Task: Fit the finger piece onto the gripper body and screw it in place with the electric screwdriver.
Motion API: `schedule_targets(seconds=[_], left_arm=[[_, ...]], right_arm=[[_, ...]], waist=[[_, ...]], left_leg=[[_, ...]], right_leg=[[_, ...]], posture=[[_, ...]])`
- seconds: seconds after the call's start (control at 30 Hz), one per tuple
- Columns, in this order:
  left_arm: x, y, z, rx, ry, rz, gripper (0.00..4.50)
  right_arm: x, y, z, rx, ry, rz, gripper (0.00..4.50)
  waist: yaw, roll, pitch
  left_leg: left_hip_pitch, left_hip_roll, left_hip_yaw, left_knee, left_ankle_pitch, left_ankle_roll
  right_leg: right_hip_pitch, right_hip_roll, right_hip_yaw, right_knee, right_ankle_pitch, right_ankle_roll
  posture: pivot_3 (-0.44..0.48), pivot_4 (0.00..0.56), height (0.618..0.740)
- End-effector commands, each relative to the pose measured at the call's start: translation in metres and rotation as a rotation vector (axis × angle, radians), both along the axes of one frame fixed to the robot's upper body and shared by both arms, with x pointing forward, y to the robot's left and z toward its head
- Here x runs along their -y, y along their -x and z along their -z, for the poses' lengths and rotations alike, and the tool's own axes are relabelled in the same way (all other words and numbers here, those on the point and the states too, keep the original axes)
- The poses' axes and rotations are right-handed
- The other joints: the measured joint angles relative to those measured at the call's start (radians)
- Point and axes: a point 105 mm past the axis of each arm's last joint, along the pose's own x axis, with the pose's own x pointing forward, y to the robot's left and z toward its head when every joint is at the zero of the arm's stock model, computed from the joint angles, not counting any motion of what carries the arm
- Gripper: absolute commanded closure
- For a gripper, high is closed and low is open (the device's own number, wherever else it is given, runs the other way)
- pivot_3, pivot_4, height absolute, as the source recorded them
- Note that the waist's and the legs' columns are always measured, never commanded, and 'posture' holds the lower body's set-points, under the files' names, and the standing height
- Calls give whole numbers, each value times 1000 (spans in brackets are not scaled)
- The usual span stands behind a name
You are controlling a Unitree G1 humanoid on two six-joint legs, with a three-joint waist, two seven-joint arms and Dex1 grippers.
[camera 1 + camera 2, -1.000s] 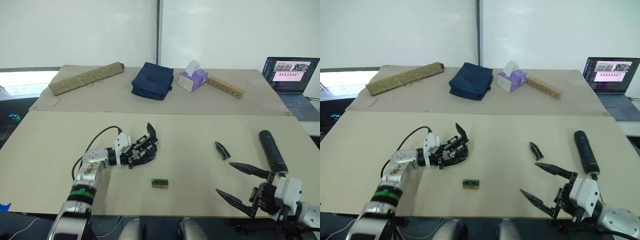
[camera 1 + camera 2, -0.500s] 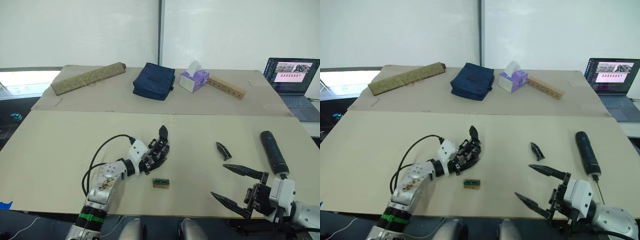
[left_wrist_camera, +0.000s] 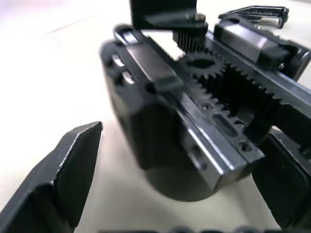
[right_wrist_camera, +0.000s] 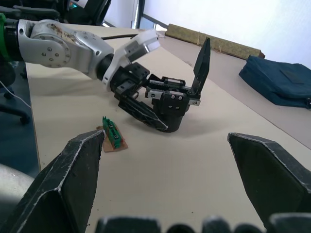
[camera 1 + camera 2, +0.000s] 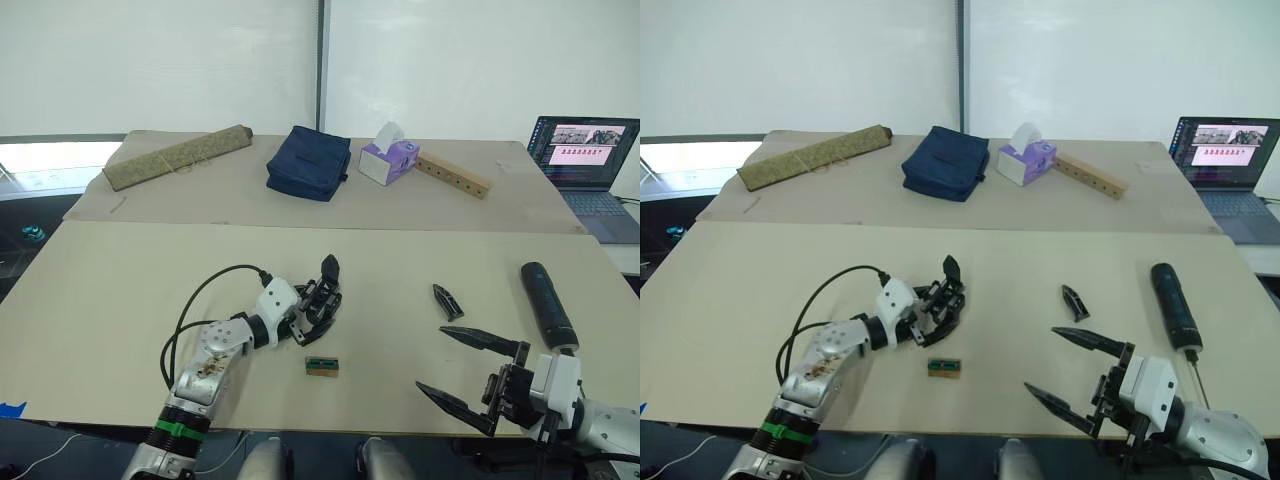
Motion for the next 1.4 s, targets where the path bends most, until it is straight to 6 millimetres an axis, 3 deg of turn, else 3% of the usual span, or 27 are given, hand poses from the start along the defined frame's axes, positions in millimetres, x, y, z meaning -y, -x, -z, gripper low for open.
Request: schedule_targets(seconds=[0.03, 0.13, 0.27, 0.53, 0.9, 1.0, 1.1, 1.4], left_arm=[[-16, 4, -8, -33, 3, 75, 53], [-31, 6, -8, -75, -25, 175, 53], [-35, -15, -18, -19, -63, 217, 53], [-14, -23, -13, -72, -143, 533, 53], [3, -24, 2, -92, -134, 607, 53], [0, -26, -2, -60, -93, 581, 931], [1, -27, -9, -36, -24, 536, 2204], [3, -8, -18, -3, 32, 290, 2212]], right_arm=[[-2, 3, -12, 60, -1, 2, 0], [1, 5, -11, 55, 5, 10, 0], [2, 3, -10, 63, 7, 27, 0], [-3, 3, -9, 66, 1, 26, 0], [0, 7, -9, 59, 6, 50, 0], [1, 8, -8, 54, 9, 52, 0], [1, 8, -7, 52, 11, 52, 0], [2, 5, -4, 41, 22, 59, 0]], waist=[[-3, 0, 0], [-1, 0, 0], [6, 0, 0], [-1, 0, 0], [-3, 0, 0], [-4, 0, 0], [-6, 0, 0], [-6, 0, 0]], left_leg=[[0, 0, 0, 0, 0, 0], [0, 0, 0, 0, 0, 0], [0, -1, 0, 1, 0, 0], [0, -3, 7, 1, 0, 0], [-1, -2, 8, 2, 0, 0], [-1, -2, 7, 2, 0, 0], [-1, -2, 6, 3, 0, 1], [-1, 0, 0, 3, 0, 1]], right_leg=[[0, 0, 0, 0, 0, 0], [0, 0, 0, 0, 0, -1], [1, 0, -1, 0, 0, 0], [1, 1, -2, -1, 0, 0], [0, 2, -1, 0, 0, 0], [0, 2, -1, 0, 0, 0], [0, 2, -1, 0, 0, 0], [-1, 1, 0, 2, 0, 0]], posture=[[0, 150, 740], [0, 150, 740], [0, 150, 740], [0, 150, 740], [0, 150, 740], [0, 150, 740], [0, 150, 740], [0, 150, 740]])
